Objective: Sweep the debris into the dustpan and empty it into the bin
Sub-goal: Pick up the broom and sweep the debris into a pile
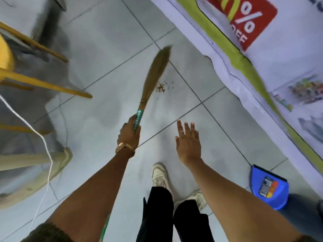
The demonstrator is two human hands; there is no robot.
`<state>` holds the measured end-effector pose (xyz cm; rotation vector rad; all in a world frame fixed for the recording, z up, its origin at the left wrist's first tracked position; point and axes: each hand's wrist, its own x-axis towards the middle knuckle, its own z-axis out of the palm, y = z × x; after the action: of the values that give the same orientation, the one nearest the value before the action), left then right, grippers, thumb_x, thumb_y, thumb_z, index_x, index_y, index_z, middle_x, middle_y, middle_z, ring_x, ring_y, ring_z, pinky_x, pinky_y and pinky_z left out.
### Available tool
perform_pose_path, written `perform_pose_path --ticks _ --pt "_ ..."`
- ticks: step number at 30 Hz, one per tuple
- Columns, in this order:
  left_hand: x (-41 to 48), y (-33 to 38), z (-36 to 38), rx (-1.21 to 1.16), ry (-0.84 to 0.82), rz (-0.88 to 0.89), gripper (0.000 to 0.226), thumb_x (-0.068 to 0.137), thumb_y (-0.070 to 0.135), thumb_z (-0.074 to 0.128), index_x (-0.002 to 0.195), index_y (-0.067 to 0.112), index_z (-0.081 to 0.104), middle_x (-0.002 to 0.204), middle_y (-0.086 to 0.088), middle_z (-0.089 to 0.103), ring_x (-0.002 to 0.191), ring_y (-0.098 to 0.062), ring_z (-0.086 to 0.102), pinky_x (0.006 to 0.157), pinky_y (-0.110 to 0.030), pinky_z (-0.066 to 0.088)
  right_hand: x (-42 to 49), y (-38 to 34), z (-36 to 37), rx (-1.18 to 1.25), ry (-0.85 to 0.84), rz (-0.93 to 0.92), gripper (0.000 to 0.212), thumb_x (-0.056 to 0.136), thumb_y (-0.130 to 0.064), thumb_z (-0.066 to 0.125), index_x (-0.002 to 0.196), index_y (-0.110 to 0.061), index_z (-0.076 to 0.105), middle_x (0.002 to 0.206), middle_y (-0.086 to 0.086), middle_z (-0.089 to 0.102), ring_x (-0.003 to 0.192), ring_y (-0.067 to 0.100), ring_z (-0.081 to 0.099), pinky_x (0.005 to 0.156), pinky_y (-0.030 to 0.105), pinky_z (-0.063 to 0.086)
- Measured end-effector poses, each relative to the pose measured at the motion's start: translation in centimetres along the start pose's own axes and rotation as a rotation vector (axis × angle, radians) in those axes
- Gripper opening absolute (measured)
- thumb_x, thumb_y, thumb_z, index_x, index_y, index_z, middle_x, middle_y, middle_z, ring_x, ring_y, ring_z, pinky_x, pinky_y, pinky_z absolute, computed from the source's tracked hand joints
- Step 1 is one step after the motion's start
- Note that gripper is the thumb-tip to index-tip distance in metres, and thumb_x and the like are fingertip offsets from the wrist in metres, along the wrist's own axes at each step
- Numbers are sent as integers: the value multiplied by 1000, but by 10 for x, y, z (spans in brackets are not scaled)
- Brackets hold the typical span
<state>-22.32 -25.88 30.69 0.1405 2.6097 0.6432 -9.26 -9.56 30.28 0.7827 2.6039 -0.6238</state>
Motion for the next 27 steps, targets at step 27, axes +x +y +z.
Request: perform_pose_path --ticks 27 --pt "74 -121 202 -132 -18 16 56 95 23 53 147 23 33 100 -16 57 78 -30 59 60 -32 45 155 31 153 -90 46 106 64 102 -24 37 154 -21 -2 164 8 2 151 31 -6 124 46 3"
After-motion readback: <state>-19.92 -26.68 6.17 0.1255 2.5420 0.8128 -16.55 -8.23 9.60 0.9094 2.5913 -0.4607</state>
